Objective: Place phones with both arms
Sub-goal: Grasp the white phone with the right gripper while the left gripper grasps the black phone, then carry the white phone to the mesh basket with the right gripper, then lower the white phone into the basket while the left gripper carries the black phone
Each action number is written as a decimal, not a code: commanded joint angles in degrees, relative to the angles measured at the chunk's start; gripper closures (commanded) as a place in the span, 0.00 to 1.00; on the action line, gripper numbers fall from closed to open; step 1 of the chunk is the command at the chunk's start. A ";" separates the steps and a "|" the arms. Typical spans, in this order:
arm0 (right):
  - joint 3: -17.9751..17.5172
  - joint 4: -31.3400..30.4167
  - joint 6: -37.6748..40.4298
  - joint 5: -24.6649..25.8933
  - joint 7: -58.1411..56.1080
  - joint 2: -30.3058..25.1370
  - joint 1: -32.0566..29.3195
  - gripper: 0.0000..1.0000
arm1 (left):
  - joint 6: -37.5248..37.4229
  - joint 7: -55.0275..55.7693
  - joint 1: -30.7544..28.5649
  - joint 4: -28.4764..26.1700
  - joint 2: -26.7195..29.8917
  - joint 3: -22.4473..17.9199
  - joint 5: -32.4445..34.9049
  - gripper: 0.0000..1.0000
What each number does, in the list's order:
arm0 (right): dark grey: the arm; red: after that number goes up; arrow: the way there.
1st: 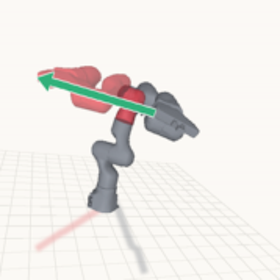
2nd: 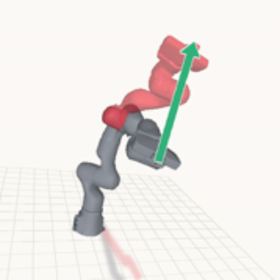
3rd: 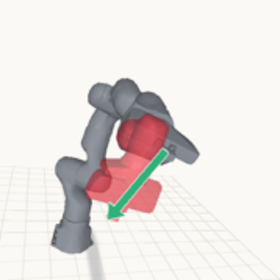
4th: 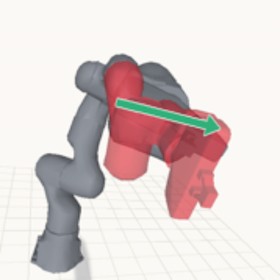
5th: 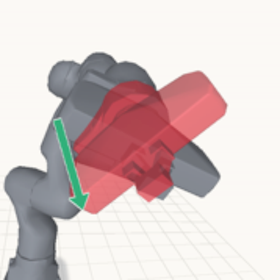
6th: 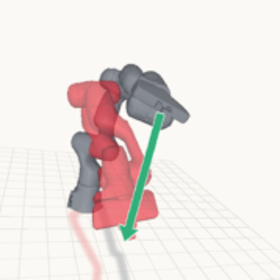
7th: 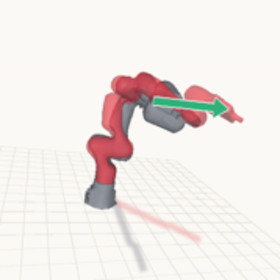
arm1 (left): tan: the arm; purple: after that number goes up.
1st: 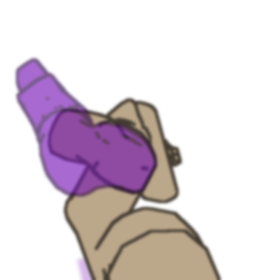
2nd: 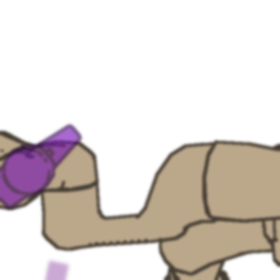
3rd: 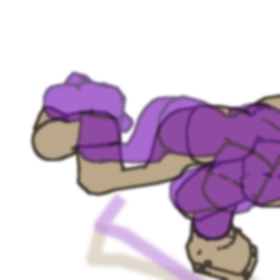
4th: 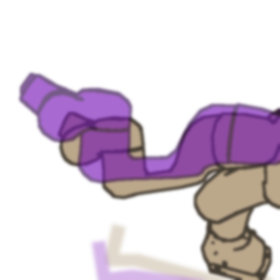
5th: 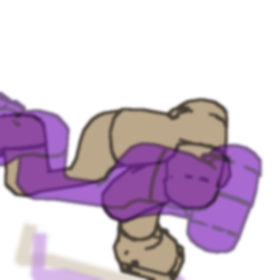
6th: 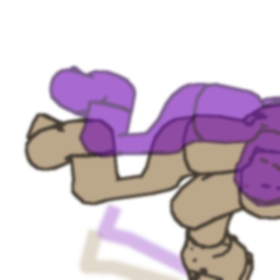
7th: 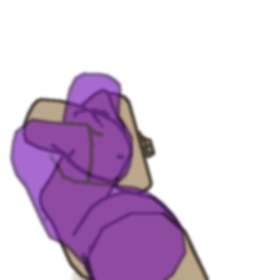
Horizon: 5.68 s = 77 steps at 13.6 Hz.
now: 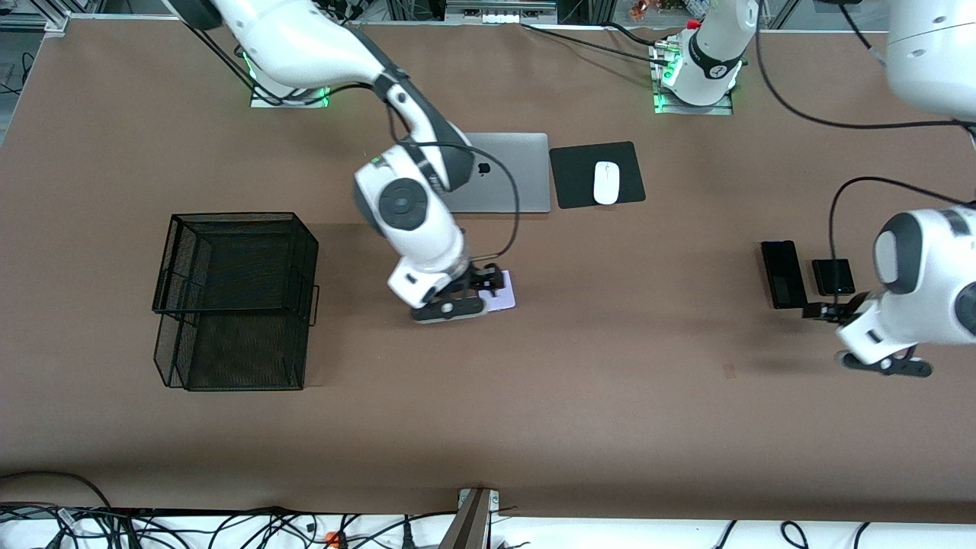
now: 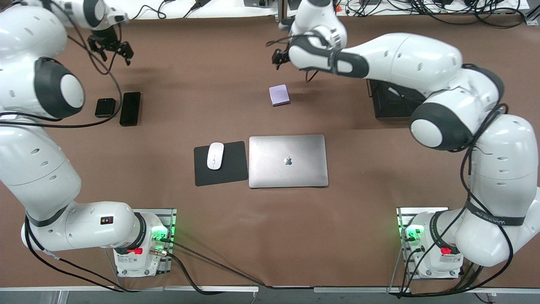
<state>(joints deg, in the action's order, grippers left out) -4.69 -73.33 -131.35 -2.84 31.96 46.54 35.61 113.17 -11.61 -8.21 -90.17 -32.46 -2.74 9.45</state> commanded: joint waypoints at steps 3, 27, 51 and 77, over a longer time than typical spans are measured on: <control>1.52 2.49 -3.21 6.60 6.26 5.30 4.20 0.00 | 13.71 -1.04 -3.21 -18.52 8.63 1.33 -2.51 0.00; 3.46 1.88 -8.13 11.54 7.24 10.76 7.90 0.00 | 43.62 5.81 -6.21 -40.08 8.82 3.35 -7.17 0.00; 16.45 -12.31 32.13 10.39 -17.69 -24.45 -13.71 1.00 | 47.40 4.67 -8.23 -40.34 6.01 3.09 -6.38 0.00; 28.06 -50.34 -0.31 2.92 -24.67 -37.49 -15.75 0.00 | 20.62 19.61 7.66 -19.00 5.04 3.53 -6.55 1.00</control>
<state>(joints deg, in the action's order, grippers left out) 23.45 -124.93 -131.72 1.33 8.37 9.25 20.33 136.92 7.32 -3.99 -113.02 -25.64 1.31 3.33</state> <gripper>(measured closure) 0.013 0.203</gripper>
